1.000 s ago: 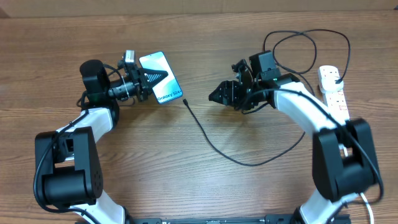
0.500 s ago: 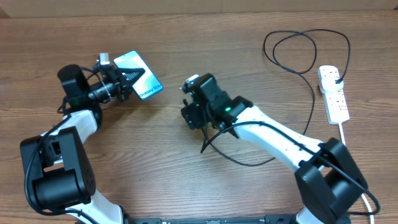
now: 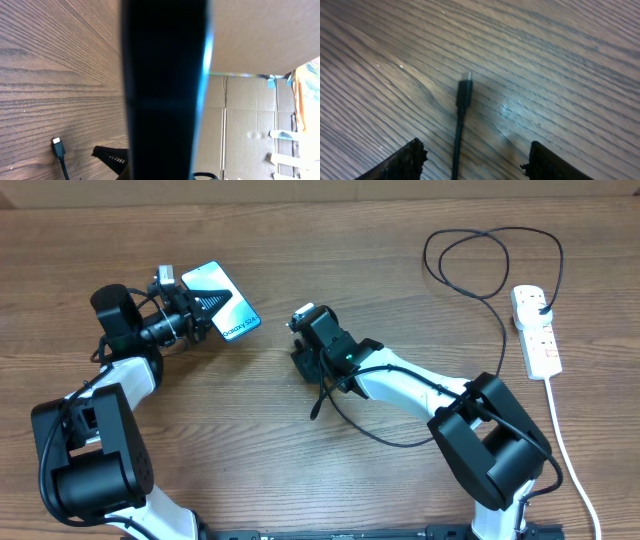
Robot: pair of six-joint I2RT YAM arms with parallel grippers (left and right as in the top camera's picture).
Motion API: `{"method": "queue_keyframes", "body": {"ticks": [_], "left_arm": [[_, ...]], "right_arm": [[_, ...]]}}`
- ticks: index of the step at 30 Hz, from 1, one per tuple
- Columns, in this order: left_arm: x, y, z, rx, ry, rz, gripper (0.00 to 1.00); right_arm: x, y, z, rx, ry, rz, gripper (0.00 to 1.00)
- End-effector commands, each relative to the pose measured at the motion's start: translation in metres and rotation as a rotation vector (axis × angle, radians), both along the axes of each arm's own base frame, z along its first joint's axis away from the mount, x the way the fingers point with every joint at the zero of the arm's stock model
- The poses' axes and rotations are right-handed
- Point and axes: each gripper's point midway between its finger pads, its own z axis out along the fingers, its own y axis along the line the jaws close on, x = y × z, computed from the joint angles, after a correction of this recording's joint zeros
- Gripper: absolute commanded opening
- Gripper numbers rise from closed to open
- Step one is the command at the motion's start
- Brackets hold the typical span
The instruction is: Plug charger to phone and switch on socket
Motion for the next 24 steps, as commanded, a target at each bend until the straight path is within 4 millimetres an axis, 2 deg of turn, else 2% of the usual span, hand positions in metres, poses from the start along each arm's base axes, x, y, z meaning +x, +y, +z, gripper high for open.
{"method": "queue_keyframes", "body": {"ticks": [1, 7, 13, 17, 24], "left_arm": [[-0.001, -0.002, 0.01, 0.013, -0.054, -0.029, 0.04], [-0.001, -0.002, 0.01, 0.013, -0.054, -0.029, 0.04], [-0.001, -0.002, 0.01, 0.014, -0.056, -0.029, 0.04], [0.0, -0.002, 0.01, 0.016, -0.056, -0.026, 0.04], [0.0, -0.002, 0.01, 0.016, -0.056, -0.026, 0.04]], "right_arm": [[-0.002, 0.011, -0.007, 0.02, 0.013, 0.028, 0.63], [0.001, 0.013, -0.018, 0.018, 0.014, 0.028, 0.5], [0.003, 0.016, -0.028, 0.022, 0.013, 0.03, 0.47], [0.005, 0.019, -0.026, 0.033, 0.001, 0.032, 0.41], [0.013, 0.022, -0.029, 0.041, -0.032, 0.021, 0.38]]}}
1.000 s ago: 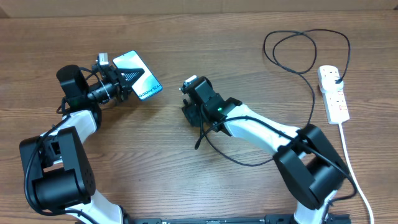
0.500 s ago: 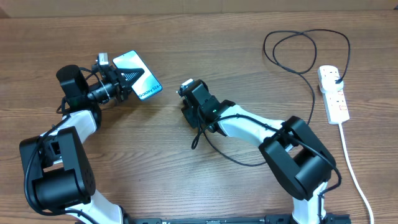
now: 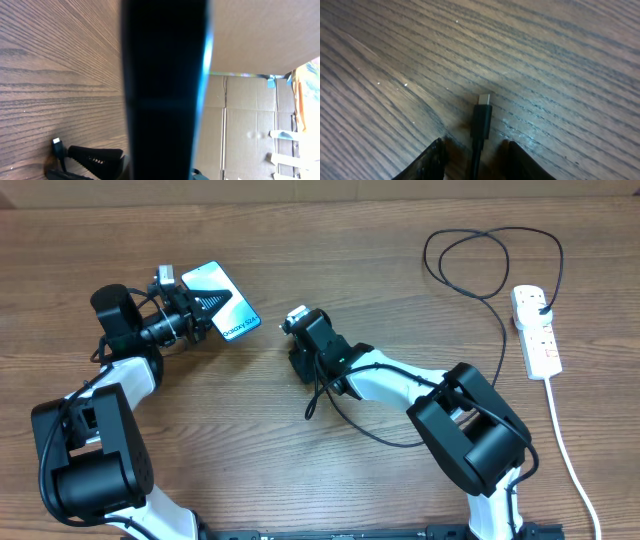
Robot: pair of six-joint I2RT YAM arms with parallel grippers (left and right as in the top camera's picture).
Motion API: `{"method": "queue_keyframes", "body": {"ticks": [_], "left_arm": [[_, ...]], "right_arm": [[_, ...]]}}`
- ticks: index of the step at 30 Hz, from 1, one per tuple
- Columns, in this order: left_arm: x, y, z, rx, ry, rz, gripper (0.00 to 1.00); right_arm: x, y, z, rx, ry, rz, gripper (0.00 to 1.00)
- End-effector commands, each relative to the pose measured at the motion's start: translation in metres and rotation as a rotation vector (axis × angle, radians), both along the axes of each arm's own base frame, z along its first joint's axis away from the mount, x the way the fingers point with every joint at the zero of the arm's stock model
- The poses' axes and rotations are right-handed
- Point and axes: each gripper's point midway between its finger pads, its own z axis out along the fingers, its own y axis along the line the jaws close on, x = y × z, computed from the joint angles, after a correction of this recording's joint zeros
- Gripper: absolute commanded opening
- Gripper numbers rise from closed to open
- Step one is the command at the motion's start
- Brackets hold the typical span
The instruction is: Plug charger to phone and switch on socket
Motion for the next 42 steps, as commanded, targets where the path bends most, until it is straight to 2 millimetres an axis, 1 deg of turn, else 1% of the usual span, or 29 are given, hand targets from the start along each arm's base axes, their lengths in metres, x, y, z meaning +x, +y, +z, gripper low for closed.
{"method": "queue_keyframes", "body": {"ticks": [1, 4, 6, 10, 14, 17, 19, 22, 25, 27, 29, 31, 34, 38, 40, 42], "left_arm": [[-0.001, -0.002, 0.01, 0.016, -0.055, -0.026, 0.04], [-0.001, -0.002, 0.01, 0.016, -0.055, -0.026, 0.04], [-0.001, -0.002, 0.01, 0.016, -0.055, -0.026, 0.05], [-0.001, -0.002, 0.01, 0.015, -0.055, -0.026, 0.04], [-0.001, -0.002, 0.01, 0.015, -0.055, -0.026, 0.04], [0.0, -0.002, 0.01, 0.016, -0.055, -0.026, 0.04], [0.0, -0.002, 0.01, 0.016, -0.055, -0.026, 0.04], [-0.001, -0.002, 0.01, 0.014, -0.054, -0.026, 0.04], [-0.002, -0.003, 0.011, 0.008, -0.053, -0.038, 0.04], [-0.006, -0.006, 0.012, -0.001, -0.056, -0.062, 0.04], [-0.008, -0.008, 0.013, -0.008, -0.058, -0.081, 0.04], [-0.011, -0.01, 0.015, -0.022, -0.052, -0.098, 0.04], [-0.014, -0.012, 0.019, -0.045, -0.041, -0.119, 0.04], [-0.014, -0.024, 0.027, -0.06, -0.053, -0.15, 0.04], [-0.013, -0.036, 0.031, -0.058, -0.067, -0.162, 0.04], [-0.01, -0.05, 0.032, -0.059, -0.063, -0.163, 0.04]], "right_arm": [[0.004, 0.003, -0.004, -0.007, -0.012, -0.005, 0.37], [0.005, 0.003, -0.007, -0.007, -0.016, -0.007, 0.36], [0.008, 0.002, -0.008, -0.013, -0.027, -0.019, 0.33], [0.012, 0.0, -0.011, -0.02, -0.042, -0.033, 0.22], [0.011, -0.002, -0.013, -0.025, -0.021, -0.057, 0.04], [0.007, -0.006, -0.008, -0.025, 0.058, -0.124, 0.04], [-0.001, -0.004, 0.004, -0.01, 0.138, -0.14, 0.04], [-0.017, 0.006, 0.034, 0.076, 0.249, -0.077, 0.04], [-0.035, 0.016, 0.078, 0.236, 0.342, 0.018, 0.04], [-0.048, 0.022, 0.116, 0.381, 0.405, 0.111, 0.04], [-0.053, 0.02, 0.143, 0.493, 0.445, 0.178, 0.04], [-0.053, 0.012, 0.161, 0.597, 0.501, 0.219, 0.04], [-0.055, -0.006, 0.171, 0.725, 0.582, 0.267, 0.04], [-0.061, -0.029, 0.171, 0.858, 0.67, 0.295, 0.04], [-0.067, -0.033, 0.172, 0.909, 0.708, 0.318, 0.04], [-0.072, -0.034, 0.166, 0.917, 0.748, 0.301, 0.04]]}}
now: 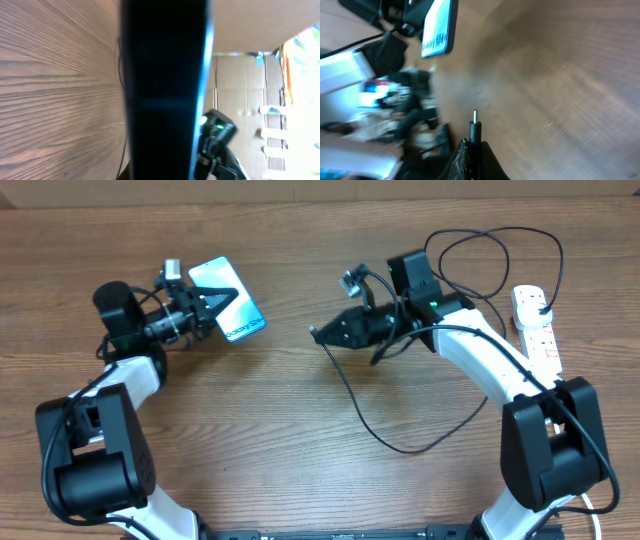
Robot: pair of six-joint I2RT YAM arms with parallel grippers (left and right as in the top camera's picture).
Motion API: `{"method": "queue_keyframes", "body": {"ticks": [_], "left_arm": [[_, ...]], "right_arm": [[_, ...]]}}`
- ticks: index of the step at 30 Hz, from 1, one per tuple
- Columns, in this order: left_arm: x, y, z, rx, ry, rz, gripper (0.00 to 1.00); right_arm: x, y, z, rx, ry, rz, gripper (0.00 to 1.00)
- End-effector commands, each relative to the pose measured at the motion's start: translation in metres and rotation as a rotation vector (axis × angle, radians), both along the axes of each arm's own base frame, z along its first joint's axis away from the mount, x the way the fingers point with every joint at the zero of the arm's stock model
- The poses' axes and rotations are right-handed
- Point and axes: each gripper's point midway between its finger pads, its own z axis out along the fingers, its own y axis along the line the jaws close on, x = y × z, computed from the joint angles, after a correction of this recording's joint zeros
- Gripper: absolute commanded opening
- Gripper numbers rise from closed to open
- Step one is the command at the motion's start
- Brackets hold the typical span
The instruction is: Plug charger to phone and switch on socket
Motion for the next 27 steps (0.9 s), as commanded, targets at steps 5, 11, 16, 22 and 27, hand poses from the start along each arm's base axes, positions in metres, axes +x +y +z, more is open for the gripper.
{"method": "queue_keyframes", "body": {"ticks": [5, 11, 16, 22, 27], "left_arm": [[0.008, -0.046, 0.006, -0.024, 0.07, 0.005, 0.04], [0.019, -0.062, 0.015, -0.055, 0.081, 0.064, 0.04], [0.024, -0.066, 0.02, -0.072, 0.08, 0.099, 0.04], [0.021, -0.069, 0.02, -0.069, 0.08, 0.078, 0.04], [0.018, -0.072, 0.019, -0.065, 0.079, 0.052, 0.04]], "right_arm": [[-0.039, 0.005, 0.012, 0.186, 0.137, 0.133, 0.04], [-0.025, 0.008, -0.001, 0.174, 0.187, 0.046, 0.04], [-0.016, 0.011, 0.004, 0.218, 0.205, -0.007, 0.04], [-0.009, 0.013, 0.01, 0.242, 0.217, -0.042, 0.04], [-0.009, 0.013, 0.01, 0.237, 0.255, -0.057, 0.04]]}}
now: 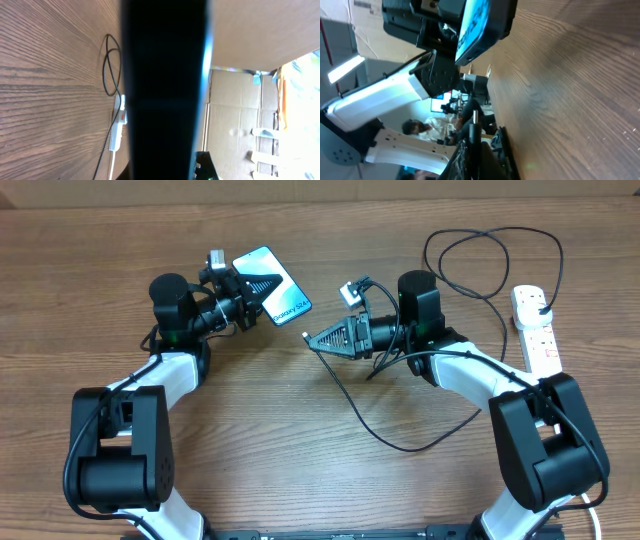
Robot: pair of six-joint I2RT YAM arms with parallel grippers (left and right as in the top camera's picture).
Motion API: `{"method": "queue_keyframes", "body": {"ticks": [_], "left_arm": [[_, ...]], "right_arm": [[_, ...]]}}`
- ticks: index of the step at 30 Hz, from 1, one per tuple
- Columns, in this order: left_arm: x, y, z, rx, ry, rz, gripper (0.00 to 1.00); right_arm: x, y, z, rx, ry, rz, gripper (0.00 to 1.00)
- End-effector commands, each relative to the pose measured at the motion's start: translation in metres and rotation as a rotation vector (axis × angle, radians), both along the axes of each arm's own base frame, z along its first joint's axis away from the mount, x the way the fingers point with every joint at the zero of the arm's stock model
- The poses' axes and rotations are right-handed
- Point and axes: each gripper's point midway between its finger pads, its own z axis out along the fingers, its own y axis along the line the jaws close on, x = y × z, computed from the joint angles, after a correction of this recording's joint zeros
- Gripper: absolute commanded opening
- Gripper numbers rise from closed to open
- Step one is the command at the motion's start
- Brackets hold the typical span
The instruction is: Plug charger to phone and switch on socket
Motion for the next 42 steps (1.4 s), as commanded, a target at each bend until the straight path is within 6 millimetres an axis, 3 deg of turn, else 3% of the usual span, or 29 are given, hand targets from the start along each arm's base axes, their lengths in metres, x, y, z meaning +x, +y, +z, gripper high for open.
{"method": "queue_keyframes", "body": {"ticks": [1, 13, 42], "left_arm": [[-0.003, -0.006, 0.011, -0.002, -0.034, -0.032, 0.04], [-0.016, -0.024, 0.003, 0.011, -0.016, -0.112, 0.04], [-0.018, -0.026, 0.003, 0.026, -0.044, -0.127, 0.04]], "right_arm": [[-0.001, 0.0, -0.004, -0.012, 0.077, -0.015, 0.04], [0.0, 0.0, -0.005, -0.017, 0.103, -0.024, 0.04], [-0.003, 0.001, 0.001, -0.001, 0.125, -0.005, 0.04]]}}
